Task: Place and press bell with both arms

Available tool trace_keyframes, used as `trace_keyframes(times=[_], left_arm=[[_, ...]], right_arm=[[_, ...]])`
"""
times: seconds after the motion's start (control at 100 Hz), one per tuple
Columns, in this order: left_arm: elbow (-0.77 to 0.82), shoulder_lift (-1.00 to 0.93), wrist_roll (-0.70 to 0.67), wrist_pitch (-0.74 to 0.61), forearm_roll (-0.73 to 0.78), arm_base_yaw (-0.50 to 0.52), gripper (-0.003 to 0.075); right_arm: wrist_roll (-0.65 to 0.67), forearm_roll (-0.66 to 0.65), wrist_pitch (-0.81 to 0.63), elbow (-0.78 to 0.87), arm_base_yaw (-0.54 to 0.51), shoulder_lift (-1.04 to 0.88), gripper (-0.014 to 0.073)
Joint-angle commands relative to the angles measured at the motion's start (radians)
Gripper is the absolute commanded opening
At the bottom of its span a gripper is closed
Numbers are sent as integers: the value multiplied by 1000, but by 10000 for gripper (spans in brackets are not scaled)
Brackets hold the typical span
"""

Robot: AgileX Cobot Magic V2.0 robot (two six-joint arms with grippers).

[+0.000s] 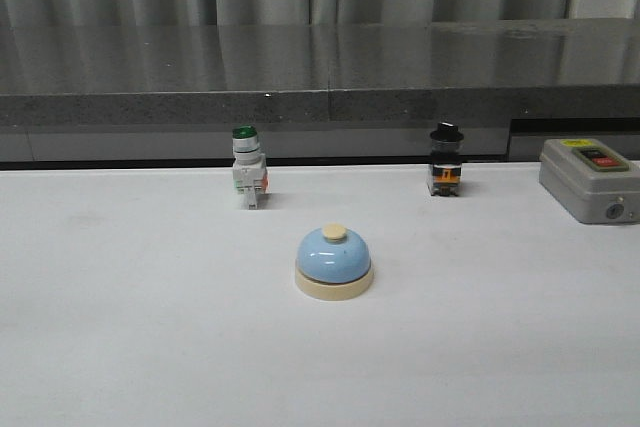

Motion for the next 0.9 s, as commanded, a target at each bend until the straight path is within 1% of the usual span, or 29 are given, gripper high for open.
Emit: trace_keyframes(times=[0.0,0.19,0.43,0.57,0.64,0.83,0.89], left_arm=[[42,-28,-9,-73,-6,2,-20],[42,-28,-9,-73,-6,2,-20],[42,-28,-9,-73,-6,2,-20],[42,-28,-9,-73,-6,2,-20],[42,-28,-9,-73,-6,2,-20],[42,-28,-9,-73,-6,2,-20],[42,-28,-9,-73,-6,2,-20]], right_arm=[[-2,-2,-108,18,-6,-78,-60],[-2,-2,-176,114,-6,-252,-60],[-2,-17,-334,263,-6,-429,-60],[-2,-17,-433,355,-6,-431,-60],[-2,-18,-506,404,-6,-431,-60],[-2,-25,-790,574,-6,-431,-60],[-2,-25,-859,617,-6,-431,-60]])
